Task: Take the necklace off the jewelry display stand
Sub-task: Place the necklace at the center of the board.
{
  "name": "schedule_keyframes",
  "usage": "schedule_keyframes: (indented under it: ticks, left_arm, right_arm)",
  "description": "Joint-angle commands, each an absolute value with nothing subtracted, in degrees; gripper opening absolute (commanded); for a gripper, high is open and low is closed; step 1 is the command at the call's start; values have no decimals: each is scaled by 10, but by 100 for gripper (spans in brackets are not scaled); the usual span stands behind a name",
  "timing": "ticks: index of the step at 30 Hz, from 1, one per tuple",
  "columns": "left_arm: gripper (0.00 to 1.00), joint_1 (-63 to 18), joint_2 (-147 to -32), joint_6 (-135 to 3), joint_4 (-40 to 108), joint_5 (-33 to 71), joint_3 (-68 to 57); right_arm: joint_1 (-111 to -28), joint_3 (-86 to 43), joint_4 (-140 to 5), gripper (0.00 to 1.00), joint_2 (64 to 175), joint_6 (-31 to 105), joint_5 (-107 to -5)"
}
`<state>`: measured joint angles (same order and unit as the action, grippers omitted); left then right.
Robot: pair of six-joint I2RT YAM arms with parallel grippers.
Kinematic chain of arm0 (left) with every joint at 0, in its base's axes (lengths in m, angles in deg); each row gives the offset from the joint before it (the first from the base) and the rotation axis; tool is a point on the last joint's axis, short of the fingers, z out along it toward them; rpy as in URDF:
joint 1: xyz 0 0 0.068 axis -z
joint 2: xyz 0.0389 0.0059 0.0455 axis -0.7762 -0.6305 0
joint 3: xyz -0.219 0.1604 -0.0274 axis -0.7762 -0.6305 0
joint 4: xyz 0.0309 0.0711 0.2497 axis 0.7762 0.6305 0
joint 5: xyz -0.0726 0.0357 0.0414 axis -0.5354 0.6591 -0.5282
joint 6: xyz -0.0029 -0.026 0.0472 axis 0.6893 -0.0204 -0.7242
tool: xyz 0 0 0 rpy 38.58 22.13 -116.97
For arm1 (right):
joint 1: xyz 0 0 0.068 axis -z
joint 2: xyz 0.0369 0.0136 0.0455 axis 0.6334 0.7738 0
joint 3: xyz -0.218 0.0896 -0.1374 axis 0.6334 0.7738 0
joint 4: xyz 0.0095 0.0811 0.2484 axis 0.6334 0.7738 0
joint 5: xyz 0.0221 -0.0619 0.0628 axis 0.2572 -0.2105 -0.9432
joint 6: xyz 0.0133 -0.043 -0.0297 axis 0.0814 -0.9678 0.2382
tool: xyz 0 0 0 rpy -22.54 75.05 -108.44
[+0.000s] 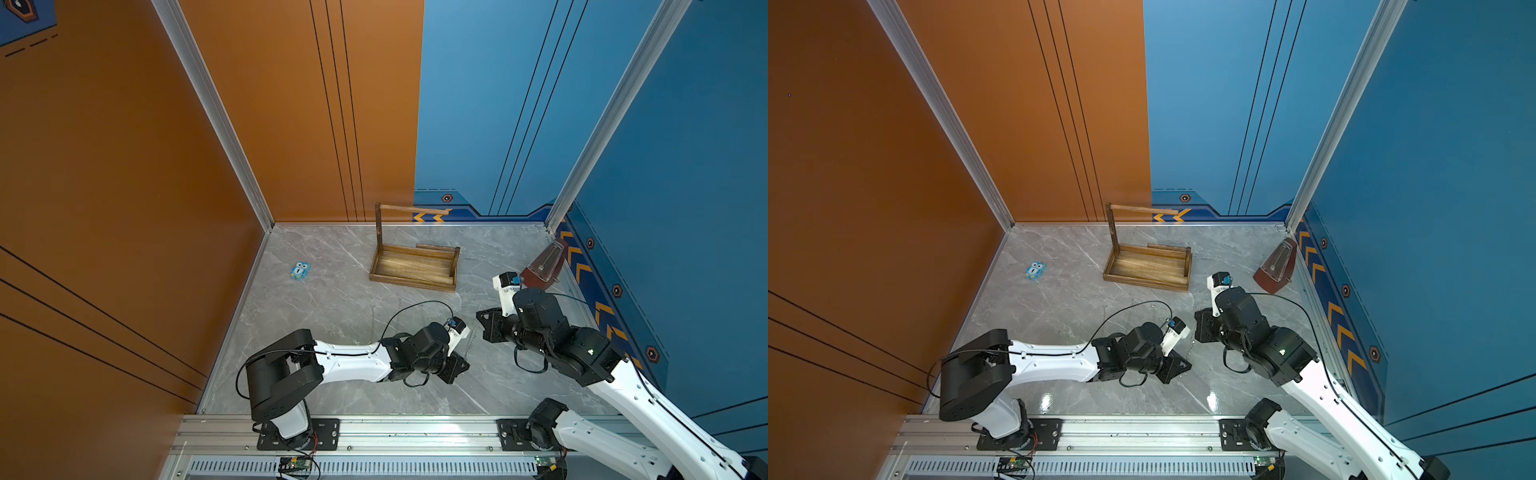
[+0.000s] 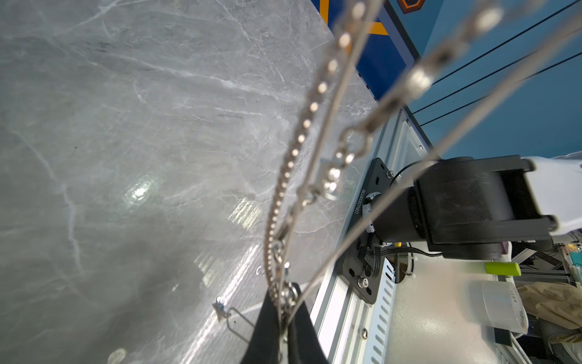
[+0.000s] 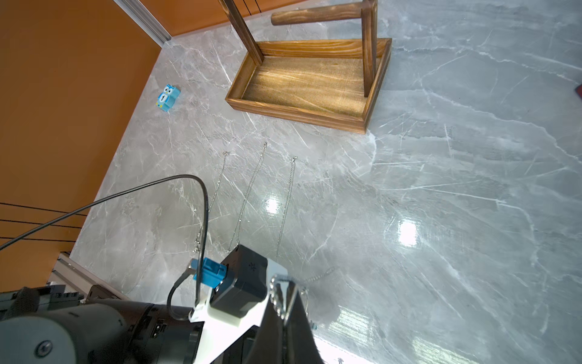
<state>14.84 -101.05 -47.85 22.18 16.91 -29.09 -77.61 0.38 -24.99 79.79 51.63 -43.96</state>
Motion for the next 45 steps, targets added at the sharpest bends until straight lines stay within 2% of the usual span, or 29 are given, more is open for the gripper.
schedule_keyframes:
  ticks: [1, 21, 45]
  left_arm:
    - [0, 157, -1023, -452, 217, 189, -298]
    - [0, 140, -1092, -383, 217, 195, -289]
    - [0, 123, -1123, -349, 217, 203, -291]
  right_arm:
    - [-768, 14, -237, 0, 816, 517, -429]
    - [-675, 31, -303, 0, 943, 471, -518]
    - [-663, -44, -344, 0, 1162, 429, -527]
